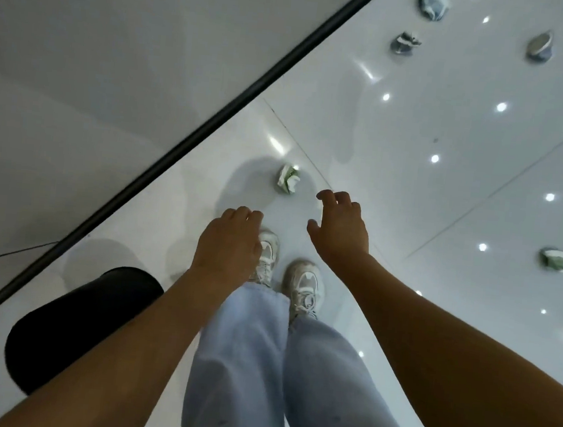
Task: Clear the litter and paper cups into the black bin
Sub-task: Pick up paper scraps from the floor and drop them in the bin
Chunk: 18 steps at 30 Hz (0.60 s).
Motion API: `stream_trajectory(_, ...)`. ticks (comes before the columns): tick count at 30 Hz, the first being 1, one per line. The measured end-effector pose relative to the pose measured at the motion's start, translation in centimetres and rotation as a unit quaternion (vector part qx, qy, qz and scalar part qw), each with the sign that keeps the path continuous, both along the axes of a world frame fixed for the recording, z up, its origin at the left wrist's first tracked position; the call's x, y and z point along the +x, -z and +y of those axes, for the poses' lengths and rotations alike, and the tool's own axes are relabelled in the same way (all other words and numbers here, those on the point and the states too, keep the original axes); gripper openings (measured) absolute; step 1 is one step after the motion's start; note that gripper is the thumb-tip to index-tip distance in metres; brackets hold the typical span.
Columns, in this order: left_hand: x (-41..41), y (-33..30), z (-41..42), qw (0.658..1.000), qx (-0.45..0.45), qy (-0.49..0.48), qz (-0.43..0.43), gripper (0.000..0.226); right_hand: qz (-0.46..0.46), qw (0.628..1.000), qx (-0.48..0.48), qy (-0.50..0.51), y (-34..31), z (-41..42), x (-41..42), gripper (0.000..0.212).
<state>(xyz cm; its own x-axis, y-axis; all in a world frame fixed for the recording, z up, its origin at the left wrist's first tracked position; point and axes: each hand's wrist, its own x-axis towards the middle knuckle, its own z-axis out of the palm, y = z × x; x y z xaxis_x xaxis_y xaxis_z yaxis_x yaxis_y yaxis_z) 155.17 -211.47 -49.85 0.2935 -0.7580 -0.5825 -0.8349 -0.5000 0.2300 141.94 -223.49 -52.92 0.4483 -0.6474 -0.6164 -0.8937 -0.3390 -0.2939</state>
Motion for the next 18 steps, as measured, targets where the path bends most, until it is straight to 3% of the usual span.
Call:
stream_trajectory(12, 5.5, 19.5, -4.4, 0.999, 0.000, 0.028, 0.017, 0.033, 0.002, 1.000, 0.007, 0.003, 24.1, -2.0, 5.5, 0.062)
stream_trajectory(18, 6.9, 25.5, -5.5, 0.999, 0.019, 0.045, 0.016, 0.031, -0.007, 1.000, -0.007, 0.012, 29.9, -1.1, 6.3, 0.058)
